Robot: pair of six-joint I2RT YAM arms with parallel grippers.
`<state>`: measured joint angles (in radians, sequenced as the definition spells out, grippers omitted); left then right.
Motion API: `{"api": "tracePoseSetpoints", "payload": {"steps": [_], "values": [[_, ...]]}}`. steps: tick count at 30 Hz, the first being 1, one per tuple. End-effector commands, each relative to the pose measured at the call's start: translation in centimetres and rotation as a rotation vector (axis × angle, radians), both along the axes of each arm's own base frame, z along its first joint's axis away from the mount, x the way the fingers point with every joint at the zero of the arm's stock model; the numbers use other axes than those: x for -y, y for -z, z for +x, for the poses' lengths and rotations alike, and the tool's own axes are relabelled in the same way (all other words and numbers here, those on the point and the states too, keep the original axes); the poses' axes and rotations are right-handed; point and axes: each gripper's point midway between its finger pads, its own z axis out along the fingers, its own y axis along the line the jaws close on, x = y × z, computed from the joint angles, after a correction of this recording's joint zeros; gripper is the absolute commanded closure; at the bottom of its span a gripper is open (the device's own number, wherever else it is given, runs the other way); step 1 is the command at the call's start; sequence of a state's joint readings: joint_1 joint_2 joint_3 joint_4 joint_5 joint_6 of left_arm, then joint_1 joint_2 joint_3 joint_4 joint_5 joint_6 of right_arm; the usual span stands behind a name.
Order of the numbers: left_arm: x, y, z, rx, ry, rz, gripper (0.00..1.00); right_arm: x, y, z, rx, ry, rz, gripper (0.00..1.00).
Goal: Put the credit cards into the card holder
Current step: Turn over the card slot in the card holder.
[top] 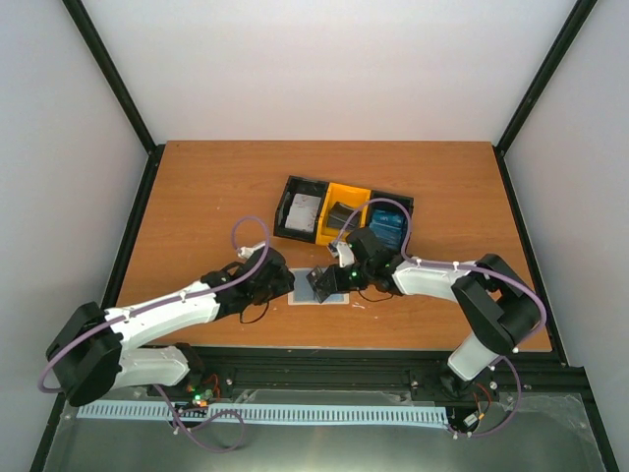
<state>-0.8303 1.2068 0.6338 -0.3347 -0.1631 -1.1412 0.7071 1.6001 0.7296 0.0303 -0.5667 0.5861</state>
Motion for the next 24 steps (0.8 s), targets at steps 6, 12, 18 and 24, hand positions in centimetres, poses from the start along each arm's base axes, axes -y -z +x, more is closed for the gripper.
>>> {"api": "tracePoseSetpoints", "payload": {"steps": [6,12,18,24], "values": [[1.1,-0.6,0.6,0.042,0.055,-0.115,0.55,2.0,-0.4,2.5,0.093,0.186,-0.092,0.97],[2.5,0.6,1.0,0.012,0.128,-0.131,0.49,1.8,0.2,2.8,0.042,0.266,-0.046,0.97],[1.9,2.8,1.1,-0.056,0.122,-0.037,0.46,1.3,0.4,3.3,0.031,0.341,-0.02,0.97],[4.2,1.0,1.1,0.066,0.265,-0.145,0.45,2.0,0.4,3.4,0.064,0.383,-0.014,0.97]]}}
